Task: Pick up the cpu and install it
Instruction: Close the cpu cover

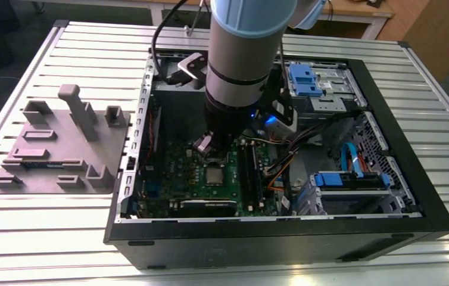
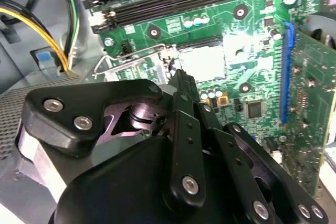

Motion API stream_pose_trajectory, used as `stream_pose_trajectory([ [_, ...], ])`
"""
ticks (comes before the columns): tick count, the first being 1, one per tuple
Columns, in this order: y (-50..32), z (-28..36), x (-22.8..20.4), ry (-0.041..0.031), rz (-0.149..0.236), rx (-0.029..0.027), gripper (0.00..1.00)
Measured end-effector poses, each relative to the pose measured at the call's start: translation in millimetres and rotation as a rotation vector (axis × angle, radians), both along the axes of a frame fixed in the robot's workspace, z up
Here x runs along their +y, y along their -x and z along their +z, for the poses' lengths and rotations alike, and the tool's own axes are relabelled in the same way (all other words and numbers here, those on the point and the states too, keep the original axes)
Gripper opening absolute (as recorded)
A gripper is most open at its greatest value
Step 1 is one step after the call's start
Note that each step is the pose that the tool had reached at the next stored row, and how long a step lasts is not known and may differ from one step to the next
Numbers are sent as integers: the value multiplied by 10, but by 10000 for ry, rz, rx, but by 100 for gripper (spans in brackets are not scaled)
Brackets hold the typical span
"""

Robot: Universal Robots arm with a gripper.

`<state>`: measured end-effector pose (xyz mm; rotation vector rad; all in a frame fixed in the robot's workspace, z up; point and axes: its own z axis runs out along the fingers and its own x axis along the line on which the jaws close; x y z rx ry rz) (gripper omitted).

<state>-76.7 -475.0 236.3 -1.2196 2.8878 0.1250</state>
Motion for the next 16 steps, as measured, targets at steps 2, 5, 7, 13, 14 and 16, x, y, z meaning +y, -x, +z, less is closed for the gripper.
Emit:
stream_pose_trajectory([
  [2,-7,-1,20,-1,1,1,10],
  [5,-24,-3,21,-162,99,13,10],
  [7,-26,-3,22,-248,278,15,10],
  [13,-29,-11,22,-263,1202,27,10],
  [14,-34,-13,22,-264,1220,26,10],
  [16,-47,-18,28,-264,1221,27,10],
])
